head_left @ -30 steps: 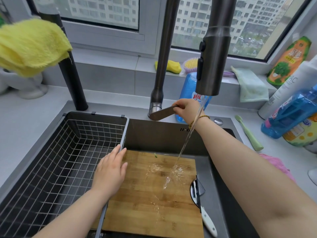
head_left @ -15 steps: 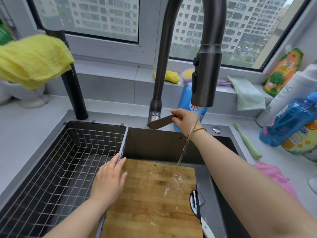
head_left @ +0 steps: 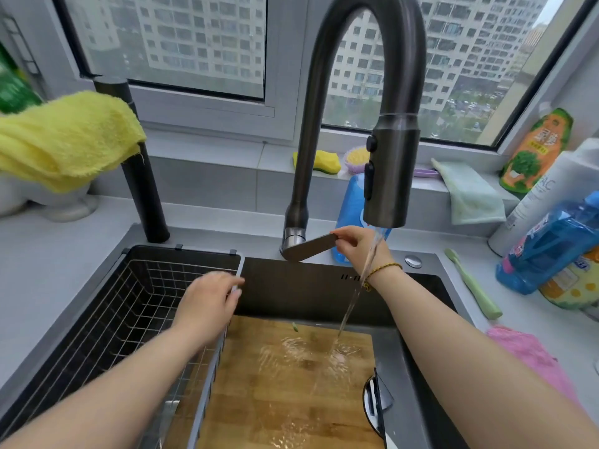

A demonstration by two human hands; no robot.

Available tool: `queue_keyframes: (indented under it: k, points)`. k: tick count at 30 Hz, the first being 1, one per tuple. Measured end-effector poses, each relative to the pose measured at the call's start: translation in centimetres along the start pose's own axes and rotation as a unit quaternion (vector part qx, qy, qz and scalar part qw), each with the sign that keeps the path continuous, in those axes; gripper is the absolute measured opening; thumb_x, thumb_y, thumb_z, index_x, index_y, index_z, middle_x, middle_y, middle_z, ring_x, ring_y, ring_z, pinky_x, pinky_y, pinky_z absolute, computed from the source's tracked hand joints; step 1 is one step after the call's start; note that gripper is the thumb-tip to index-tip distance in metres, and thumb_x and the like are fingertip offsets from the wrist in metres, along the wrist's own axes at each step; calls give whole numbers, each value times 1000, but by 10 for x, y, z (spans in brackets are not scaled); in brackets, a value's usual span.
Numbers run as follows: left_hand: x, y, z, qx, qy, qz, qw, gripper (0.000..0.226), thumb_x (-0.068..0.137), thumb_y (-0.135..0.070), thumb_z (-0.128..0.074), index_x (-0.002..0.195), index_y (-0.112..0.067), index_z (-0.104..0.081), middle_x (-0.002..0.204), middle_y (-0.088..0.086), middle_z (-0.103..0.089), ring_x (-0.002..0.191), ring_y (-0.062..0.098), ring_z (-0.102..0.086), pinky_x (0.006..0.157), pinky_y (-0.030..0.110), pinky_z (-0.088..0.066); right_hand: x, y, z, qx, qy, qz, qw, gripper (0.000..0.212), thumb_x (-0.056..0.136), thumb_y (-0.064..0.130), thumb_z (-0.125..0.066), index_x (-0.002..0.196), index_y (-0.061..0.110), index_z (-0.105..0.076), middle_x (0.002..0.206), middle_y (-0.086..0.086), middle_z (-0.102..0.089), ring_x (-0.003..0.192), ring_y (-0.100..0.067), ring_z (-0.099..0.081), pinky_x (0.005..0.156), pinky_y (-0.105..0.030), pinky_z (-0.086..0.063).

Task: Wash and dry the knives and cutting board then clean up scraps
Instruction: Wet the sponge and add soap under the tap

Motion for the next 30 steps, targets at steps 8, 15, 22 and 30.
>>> queue_keyframes:
  k: [8,15,22,30]
  points:
    - [111,-43,51,-76,-19,-52,996,33,98,-18,-39,127,-11,-53,131,6,-53,120,22,-48,94,31,-38,0,-15,-2,132,0,-96,987,37,92,12,-49,125,-3,-49,124,-16,-54,105,-11,-57,93,-21,-47]
    - [194,-68,59,5,11,-121,993,37,98,-18,-37,133,-14,-47,137,10,-48,123,29,-46,97,38,-37,-11,-61,13,238,-93,-117,960,26,87,3,-56,113,2,-57,110,-16,-63,95,-20,-63,87,-40,-54]
    - [234,-104,45,52,22,-150,987,38,96,-16,-41,133,-9,-45,134,19,-48,120,36,-47,92,39,-39,-36,-73,24,302,-184,-168,920,10,82,0,-61,76,8,-63,88,-29,-64,78,-28,-68,72,-39,-58]
    - [261,-116,49,96,-40,-150,983,30,94,-1,-36,115,7,-56,124,27,-53,116,41,-49,92,42,-41,-70,-86,13,291,-190,-194,917,22,89,-2,-50,82,12,-65,73,5,-69,63,2,-67,65,-14,-55]
Point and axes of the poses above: each hand's wrist, its own x-axis towards the middle knuckle, its own z-axis out of the back of the hand, y = z × x, the point moved 8 cm from there along x, towards the middle knuckle
